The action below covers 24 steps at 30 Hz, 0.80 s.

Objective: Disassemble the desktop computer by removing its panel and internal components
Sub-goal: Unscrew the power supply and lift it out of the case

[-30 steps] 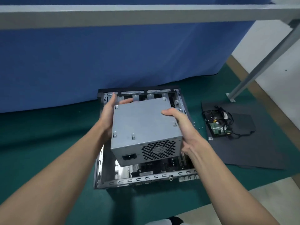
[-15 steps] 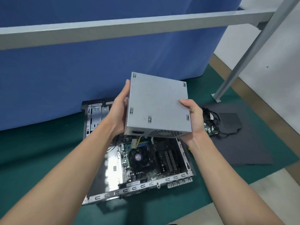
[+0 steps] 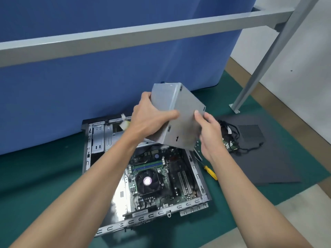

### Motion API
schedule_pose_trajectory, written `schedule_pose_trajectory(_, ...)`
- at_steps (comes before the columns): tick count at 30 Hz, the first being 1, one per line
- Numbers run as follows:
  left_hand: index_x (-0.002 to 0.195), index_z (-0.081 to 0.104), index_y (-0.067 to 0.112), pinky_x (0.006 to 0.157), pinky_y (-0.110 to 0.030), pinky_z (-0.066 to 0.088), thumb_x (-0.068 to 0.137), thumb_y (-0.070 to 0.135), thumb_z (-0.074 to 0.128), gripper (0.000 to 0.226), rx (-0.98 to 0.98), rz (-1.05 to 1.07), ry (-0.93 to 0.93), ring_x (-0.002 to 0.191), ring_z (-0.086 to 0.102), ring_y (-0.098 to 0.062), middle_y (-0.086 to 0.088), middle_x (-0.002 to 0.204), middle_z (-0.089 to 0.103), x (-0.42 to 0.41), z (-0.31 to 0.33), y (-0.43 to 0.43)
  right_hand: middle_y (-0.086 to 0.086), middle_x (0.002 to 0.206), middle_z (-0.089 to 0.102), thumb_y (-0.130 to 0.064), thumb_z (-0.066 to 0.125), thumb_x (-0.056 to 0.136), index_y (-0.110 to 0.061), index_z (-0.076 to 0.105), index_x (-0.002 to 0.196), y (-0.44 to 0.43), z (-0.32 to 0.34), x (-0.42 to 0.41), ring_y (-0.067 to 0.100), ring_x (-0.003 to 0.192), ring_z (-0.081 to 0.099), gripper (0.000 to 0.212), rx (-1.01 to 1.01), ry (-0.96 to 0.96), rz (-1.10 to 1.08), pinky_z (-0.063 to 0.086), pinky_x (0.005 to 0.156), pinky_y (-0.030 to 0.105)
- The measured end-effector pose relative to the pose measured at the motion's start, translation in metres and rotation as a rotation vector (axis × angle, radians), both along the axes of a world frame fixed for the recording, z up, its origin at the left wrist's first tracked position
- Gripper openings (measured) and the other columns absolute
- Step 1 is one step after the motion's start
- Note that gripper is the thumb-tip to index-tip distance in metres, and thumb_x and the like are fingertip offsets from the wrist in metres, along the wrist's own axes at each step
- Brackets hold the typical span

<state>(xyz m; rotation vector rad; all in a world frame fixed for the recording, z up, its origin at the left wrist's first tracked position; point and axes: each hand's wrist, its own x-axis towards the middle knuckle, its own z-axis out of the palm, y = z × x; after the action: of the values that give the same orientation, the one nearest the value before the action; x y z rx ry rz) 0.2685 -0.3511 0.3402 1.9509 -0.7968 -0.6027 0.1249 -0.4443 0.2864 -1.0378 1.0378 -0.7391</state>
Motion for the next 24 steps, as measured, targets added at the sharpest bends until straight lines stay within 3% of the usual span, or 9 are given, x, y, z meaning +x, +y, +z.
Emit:
schedule_pose_trajectory(1, 0.111, 0.038, 0.033, 0.072, -0.033, 0.046, 0.041, 0.061, 0.069, 0.082, 0.018, -0.011, -0.168, 0.091, 0.057, -0.016, 0.019, 0.094, 0.053, -0.005, -0.001, -0.003, -0.018, 0.103, 0.065, -0.042, 0.065, 0.086, -0.022, 0.052, 0.127, -0.001, 0.002, 0.002, 0.007, 0.103, 0.059, 0.047, -0.067, 0.14, -0.079, 0.045, 0.08, 0.027)
schedule_pose_trajectory(3, 0.119, 0.033, 0.032, 0.07, -0.034, 0.041, 0.042, 0.065, 0.065, 0.09, 0.026, -0.045, -0.504, 0.088, 0.057, -0.025, 0.012, 0.098, 0.056, -0.015, -0.005, -0.008, -0.007, 0.11, 0.06, -0.05, 0.06, 0.087, -0.022, 0.049, 0.123, 0.0, 0.01, 0.002, 0.014, 0.095, 0.057, 0.047, -0.063, 0.267, -0.141, 0.044, 0.076, 0.031)
schedule_pose_trajectory(5, 0.128, 0.027, 0.027, 0.069, -0.036, 0.04, 0.043, 0.069, 0.062, 0.101, 0.03, -0.095, -0.72, 0.09, 0.06, -0.032, 0.0, 0.11, 0.059, -0.025, -0.012, -0.012, 0.006, 0.112, 0.063, -0.06, 0.052, 0.087, -0.018, 0.051, 0.119, 0.001, 0.023, 0.002, 0.021, 0.078, 0.065, 0.053, 0.12, 0.074, -0.102, 0.053, 0.065, 0.035)
schedule_pose_trajectory(7, 0.136, 0.026, 0.019, 0.068, -0.036, 0.04, 0.044, 0.072, 0.06, 0.111, 0.009, -0.14, -0.818, 0.092, 0.061, -0.034, -0.006, 0.117, 0.058, -0.033, -0.019, -0.014, 0.009, 0.11, 0.066, -0.073, 0.055, 0.076, -0.018, 0.051, 0.123, 0.0, 0.035, 0.0, 0.023, 0.077, 0.069, 0.072, 0.193, -0.041, -0.021, 0.055, 0.058, 0.036)
schedule_pose_trajectory(9, 0.137, 0.036, 0.009, 0.07, -0.036, 0.046, 0.045, 0.068, 0.069, 0.114, -0.029, -0.204, -0.941, 0.092, 0.062, -0.033, -0.01, 0.117, 0.059, -0.039, -0.026, -0.015, 0.008, 0.11, 0.067, -0.078, 0.067, 0.058, -0.023, 0.048, 0.13, -0.004, 0.044, -0.004, 0.025, 0.085, 0.07, 0.092, 0.219, -0.025, 0.062, 0.057, 0.061, 0.041)
schedule_pose_trajectory(11, 0.133, 0.042, 0.004, 0.08, -0.039, 0.049, 0.044, 0.059, 0.076, 0.109, -0.059, -0.298, -1.064, 0.096, 0.061, -0.033, -0.012, 0.119, 0.059, -0.043, -0.034, -0.018, 0.011, 0.111, 0.067, -0.075, 0.077, 0.046, -0.025, 0.049, 0.128, -0.012, 0.049, -0.012, 0.027, 0.089, 0.07, 0.1, 0.269, 0.049, 0.13, 0.057, 0.066, 0.048)
schedule_pose_trajectory(15, 0.13, 0.041, 0.006, 0.087, -0.042, 0.044, 0.045, 0.053, 0.075, 0.102, -0.052, -0.513, -1.201, 0.1, 0.056, -0.032, -0.012, 0.122, 0.057, -0.051, -0.044, -0.023, 0.011, 0.104, 0.069, -0.07, 0.08, 0.048, -0.022, 0.055, 0.12, -0.022, 0.044, -0.033, 0.026, 0.08, 0.071, 0.09, 0.326, 0.194, 0.235, 0.057, 0.065, 0.045)
schedule_pose_trajectory(19, 0.133, 0.042, 0.006, 0.085, -0.041, 0.042, 0.048, 0.045, 0.073, 0.098, -0.067, -0.643, -1.298, 0.104, 0.054, -0.031, -0.009, 0.125, 0.056, -0.063, -0.048, -0.03, 0.006, 0.087, 0.068, -0.048, 0.074, 0.069, -0.024, 0.065, 0.11, -0.021, 0.028, -0.054, 0.023, 0.072, 0.069, 0.048, 0.331, 0.068, 0.201, 0.054, 0.063, 0.044)
schedule_pose_trajectory(24, 0.136, 0.046, 0.005, 0.087, -0.041, 0.04, 0.052, 0.037, 0.074, 0.094, -0.119, -0.704, -1.337, 0.107, 0.052, -0.032, -0.008, 0.13, 0.054, -0.075, -0.049, -0.042, 0.006, 0.106, 0.068, -0.041, 0.071, 0.077, -0.038, 0.054, 0.127, -0.021, 0.015, -0.076, 0.027, 0.092, 0.065, 0.053, 0.258, -0.101, 0.073, 0.054, 0.07, 0.051)
